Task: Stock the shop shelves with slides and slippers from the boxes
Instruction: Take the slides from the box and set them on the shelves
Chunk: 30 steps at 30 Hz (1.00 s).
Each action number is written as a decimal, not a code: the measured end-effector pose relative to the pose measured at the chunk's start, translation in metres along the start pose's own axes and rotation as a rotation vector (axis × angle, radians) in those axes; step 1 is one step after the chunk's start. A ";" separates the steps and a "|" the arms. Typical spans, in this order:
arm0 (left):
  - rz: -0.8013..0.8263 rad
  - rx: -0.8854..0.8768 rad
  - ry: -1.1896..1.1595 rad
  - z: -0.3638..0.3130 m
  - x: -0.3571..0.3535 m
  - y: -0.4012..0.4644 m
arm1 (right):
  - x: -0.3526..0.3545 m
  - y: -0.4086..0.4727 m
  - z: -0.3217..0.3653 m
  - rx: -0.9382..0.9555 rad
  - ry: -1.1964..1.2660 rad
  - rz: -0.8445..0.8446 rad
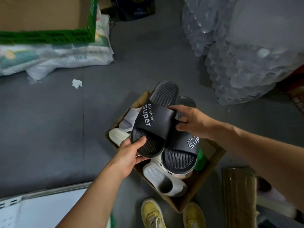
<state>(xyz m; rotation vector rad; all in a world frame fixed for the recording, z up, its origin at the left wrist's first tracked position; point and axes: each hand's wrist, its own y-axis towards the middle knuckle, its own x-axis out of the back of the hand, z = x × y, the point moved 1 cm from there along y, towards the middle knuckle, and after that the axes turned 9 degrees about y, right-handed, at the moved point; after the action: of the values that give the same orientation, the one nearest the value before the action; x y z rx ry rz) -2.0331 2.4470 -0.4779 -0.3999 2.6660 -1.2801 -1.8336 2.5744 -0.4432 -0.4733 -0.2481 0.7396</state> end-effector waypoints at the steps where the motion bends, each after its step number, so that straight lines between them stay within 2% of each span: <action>1: -0.004 -0.001 -0.003 -0.004 0.000 -0.007 | -0.001 -0.004 0.008 0.008 0.014 -0.004; 6: -0.012 -0.016 0.044 -0.028 0.009 -0.042 | -0.007 -0.027 0.042 0.029 0.089 -0.004; 10: -0.069 -0.102 0.045 -0.049 0.013 -0.069 | -0.021 -0.045 0.068 0.039 0.131 -0.189; 16: -0.245 -0.224 -0.428 -0.067 0.015 -0.127 | -0.054 -0.069 0.097 -0.030 0.724 -0.336; 18: -0.256 -0.243 -0.486 -0.056 0.012 -0.145 | -0.065 -0.075 0.108 -0.054 0.904 -0.388; 23: -0.142 -0.283 -0.469 -0.039 -0.013 -0.179 | -0.091 -0.097 0.133 -0.086 1.185 -0.447; 26: -0.132 -0.301 -0.444 -0.035 -0.015 -0.187 | -0.109 -0.114 0.138 -0.114 1.220 -0.368; 30: -0.192 -0.349 -0.407 -0.028 0.002 -0.211 | -0.124 -0.151 0.139 -0.186 1.056 -0.308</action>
<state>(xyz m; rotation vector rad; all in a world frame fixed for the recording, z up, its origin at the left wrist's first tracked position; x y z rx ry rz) -2.0062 2.3405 -0.2951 -0.8763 2.5280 -0.6684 -1.8861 2.4360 -0.2545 -0.9143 0.5960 0.0981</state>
